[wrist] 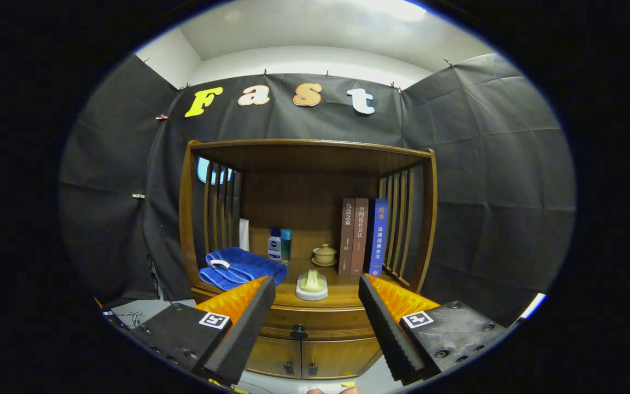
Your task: Pull open the drawer, take out the items inside it, and place them on the countertop above the cabinet.
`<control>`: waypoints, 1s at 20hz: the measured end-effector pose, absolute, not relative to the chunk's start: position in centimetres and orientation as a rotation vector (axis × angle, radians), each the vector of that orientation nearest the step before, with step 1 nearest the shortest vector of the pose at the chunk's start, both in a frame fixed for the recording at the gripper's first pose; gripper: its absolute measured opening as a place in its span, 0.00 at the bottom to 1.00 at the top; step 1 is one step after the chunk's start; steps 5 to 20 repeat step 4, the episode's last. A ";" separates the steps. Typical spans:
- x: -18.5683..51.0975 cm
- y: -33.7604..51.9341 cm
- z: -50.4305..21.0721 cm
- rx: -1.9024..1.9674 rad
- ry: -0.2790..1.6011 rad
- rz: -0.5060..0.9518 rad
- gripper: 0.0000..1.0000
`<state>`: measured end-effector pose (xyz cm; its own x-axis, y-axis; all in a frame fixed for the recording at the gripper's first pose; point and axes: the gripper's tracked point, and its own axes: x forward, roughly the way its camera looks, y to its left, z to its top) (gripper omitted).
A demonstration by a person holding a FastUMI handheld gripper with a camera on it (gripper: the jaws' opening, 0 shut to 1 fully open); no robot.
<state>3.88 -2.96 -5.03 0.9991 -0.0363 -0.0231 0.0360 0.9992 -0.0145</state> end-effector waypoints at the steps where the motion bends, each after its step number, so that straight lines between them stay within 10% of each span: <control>1: 3.8 -2.7 -5.0 -0.008 0.024 -0.029 0.98; 20: 3.6 -2.1 -4.6 -0.004 0.017 -0.014 0.98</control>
